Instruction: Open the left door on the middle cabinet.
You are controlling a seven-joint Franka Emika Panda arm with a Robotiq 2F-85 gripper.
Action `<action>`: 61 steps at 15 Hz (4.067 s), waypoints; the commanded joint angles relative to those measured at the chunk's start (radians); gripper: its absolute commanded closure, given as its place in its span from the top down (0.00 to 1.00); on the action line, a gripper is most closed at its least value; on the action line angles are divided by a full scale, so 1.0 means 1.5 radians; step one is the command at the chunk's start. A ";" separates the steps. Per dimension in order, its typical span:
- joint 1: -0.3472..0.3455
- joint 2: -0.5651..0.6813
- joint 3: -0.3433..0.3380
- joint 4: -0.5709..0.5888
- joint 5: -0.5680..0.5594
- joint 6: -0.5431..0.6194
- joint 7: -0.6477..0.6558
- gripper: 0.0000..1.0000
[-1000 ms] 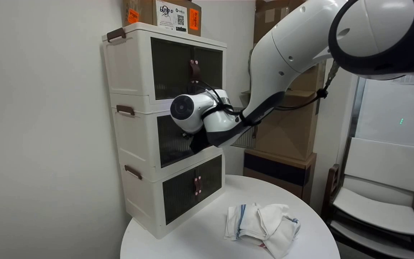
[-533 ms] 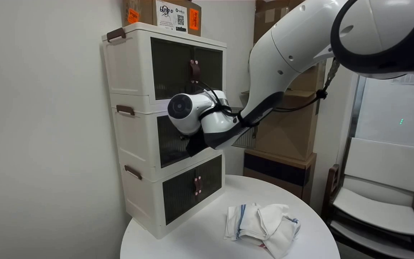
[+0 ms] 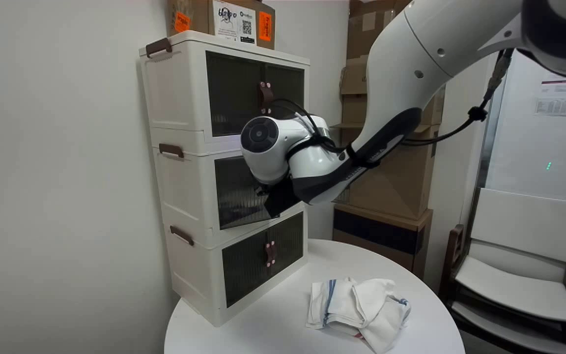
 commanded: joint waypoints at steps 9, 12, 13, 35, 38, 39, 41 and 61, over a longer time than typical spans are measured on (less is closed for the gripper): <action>0.020 -0.090 0.001 -0.148 0.130 0.073 -0.079 0.80; 0.018 -0.105 -0.001 -0.170 0.165 0.090 -0.107 0.99; 0.017 -0.111 -0.002 -0.176 0.179 0.097 -0.122 1.00; -0.027 -0.082 -0.056 0.108 0.670 0.002 -0.967 1.00; -0.032 -0.051 -0.060 0.153 0.689 0.005 -1.007 1.00; -0.033 -0.038 -0.060 0.164 0.702 0.010 -1.024 1.00; -0.036 -0.015 -0.057 0.182 0.735 0.018 -1.065 1.00; -0.083 0.029 -0.012 0.183 0.944 0.071 -1.398 1.00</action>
